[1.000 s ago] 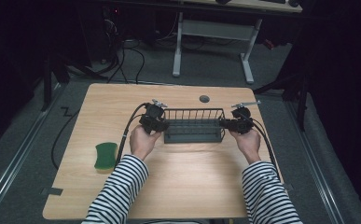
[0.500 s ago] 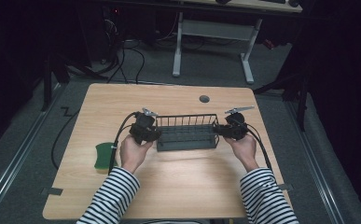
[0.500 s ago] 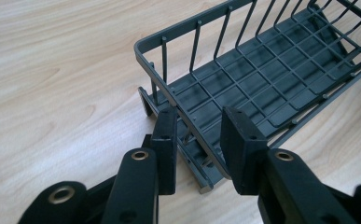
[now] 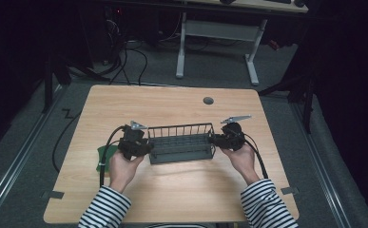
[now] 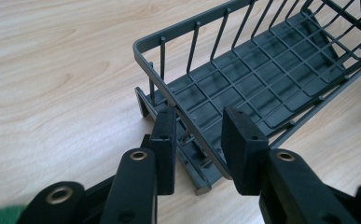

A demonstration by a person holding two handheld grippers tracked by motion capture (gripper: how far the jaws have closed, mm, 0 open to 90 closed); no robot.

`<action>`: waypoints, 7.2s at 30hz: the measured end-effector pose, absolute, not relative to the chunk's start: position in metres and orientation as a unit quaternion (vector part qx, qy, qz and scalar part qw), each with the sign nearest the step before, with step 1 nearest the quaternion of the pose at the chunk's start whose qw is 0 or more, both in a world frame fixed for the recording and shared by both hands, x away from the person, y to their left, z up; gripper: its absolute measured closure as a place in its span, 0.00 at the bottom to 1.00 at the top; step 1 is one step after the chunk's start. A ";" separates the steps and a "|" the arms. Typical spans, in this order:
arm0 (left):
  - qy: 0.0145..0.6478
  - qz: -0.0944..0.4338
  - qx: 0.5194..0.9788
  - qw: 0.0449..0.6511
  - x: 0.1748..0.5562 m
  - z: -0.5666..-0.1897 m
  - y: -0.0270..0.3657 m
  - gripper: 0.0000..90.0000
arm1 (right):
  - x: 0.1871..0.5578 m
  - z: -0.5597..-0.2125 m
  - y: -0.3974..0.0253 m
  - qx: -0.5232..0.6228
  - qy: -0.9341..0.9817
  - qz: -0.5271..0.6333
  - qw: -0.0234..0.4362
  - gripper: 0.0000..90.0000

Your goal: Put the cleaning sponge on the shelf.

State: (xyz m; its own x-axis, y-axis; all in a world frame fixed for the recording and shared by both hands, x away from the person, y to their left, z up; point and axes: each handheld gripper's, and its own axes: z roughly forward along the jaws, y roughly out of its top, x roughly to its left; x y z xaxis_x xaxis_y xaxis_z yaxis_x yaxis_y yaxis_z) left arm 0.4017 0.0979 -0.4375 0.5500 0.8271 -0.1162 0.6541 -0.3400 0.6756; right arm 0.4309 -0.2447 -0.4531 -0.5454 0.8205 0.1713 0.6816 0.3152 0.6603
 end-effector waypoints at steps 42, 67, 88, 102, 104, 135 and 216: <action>0.481 0.138 0.785 0.364 0.390 -0.454 0.111 0.64 | 0.428 -0.453 -0.237 0.480 0.801 0.349 0.077 0.46; 0.507 0.155 0.744 0.406 0.379 -0.434 0.160 0.37 | 0.384 -0.446 -0.309 0.515 0.734 0.417 0.146 0.47; 0.562 0.168 0.727 0.357 0.375 -0.453 0.205 0.24 | 0.337 -0.524 -0.360 0.577 0.707 0.350 0.210 0.44; 0.613 0.138 0.721 0.293 0.398 -0.484 0.212 0.18 | 0.332 -0.530 -0.357 0.582 0.710 0.301 0.257 0.38; 0.617 0.137 0.724 0.278 0.403 -0.487 0.209 0.17 | 0.332 -0.530 -0.357 0.582 0.711 0.300 0.257 0.38; 0.651 0.140 0.716 0.209 0.420 -0.500 0.201 0.21 | 0.332 -0.530 -0.357 0.583 0.711 0.299 0.257 0.37; 0.455 0.137 0.803 0.359 0.414 -0.359 0.135 0.30 | 0.333 -0.530 -0.357 0.582 0.712 0.300 0.253 0.35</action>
State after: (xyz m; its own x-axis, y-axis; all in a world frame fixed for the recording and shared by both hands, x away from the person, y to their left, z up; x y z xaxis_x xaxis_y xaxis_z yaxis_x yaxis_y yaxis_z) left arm 0.4136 0.1353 -0.3590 0.5476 0.8299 -0.1067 0.6334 -0.3279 0.7009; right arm 0.3329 -0.3573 -0.5297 -0.1939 0.9810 -0.0108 0.6765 0.1417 0.7227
